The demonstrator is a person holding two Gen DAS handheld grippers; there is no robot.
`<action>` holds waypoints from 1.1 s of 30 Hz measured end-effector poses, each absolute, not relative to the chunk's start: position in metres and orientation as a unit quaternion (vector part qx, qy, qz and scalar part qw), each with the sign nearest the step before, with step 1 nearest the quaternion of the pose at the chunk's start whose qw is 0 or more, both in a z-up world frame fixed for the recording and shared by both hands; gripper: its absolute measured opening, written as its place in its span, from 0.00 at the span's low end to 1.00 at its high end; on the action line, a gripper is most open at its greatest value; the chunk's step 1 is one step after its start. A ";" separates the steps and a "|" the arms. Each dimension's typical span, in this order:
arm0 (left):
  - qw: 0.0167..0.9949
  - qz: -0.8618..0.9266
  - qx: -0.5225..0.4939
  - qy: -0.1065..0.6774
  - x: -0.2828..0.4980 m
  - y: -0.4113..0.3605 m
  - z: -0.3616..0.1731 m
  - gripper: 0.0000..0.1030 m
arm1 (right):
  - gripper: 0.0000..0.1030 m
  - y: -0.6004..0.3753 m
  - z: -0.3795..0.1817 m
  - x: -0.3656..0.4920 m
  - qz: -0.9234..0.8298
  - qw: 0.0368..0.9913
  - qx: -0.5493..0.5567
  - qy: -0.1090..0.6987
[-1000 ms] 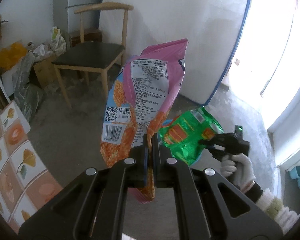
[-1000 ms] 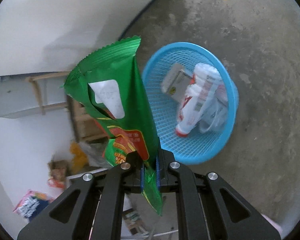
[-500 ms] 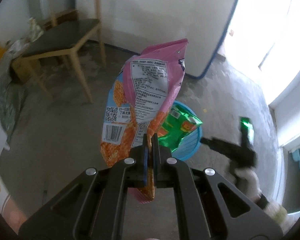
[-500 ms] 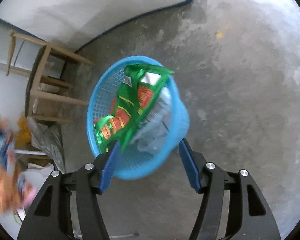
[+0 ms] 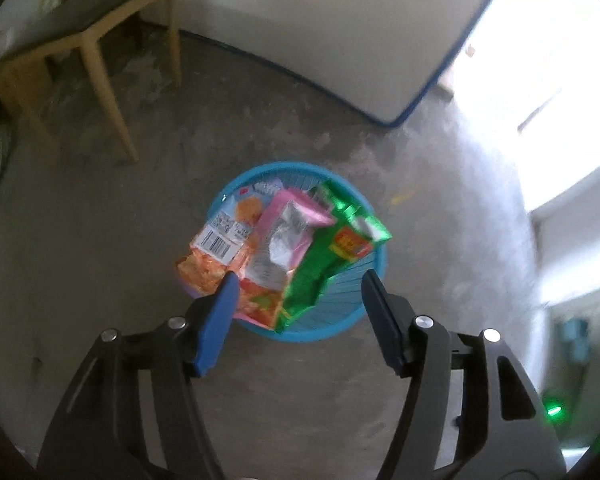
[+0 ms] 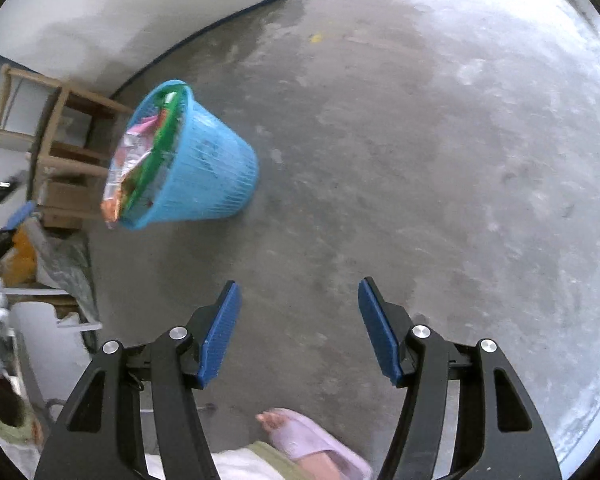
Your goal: Collect trash
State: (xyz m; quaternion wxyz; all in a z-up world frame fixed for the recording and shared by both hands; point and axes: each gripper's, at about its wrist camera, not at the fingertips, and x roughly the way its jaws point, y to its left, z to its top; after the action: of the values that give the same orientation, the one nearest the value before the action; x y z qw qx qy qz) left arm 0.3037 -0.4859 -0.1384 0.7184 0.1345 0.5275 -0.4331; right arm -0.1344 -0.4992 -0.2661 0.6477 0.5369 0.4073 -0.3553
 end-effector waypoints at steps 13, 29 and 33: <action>0.806 -0.486 0.102 0.322 0.221 -0.284 0.092 0.79 | 0.70 -0.418 -0.102 -0.067 -0.256 0.840 0.338 0.339; 0.936 -0.174 0.018 0.305 0.079 -0.005 0.090 0.90 | 0.94 -0.175 0.044 -0.085 -0.135 0.949 0.010 0.285; 0.941 -0.120 -0.023 0.315 0.063 0.018 0.073 0.92 | 0.94 -0.147 0.039 -0.074 -0.110 0.942 0.018 0.315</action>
State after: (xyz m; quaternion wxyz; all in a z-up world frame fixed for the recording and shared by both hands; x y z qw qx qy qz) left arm 0.0629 0.0180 0.0726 0.9411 -0.0231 0.3152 -0.1205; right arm -0.0745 -0.1469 0.0392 0.9424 0.0182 0.3154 -0.1095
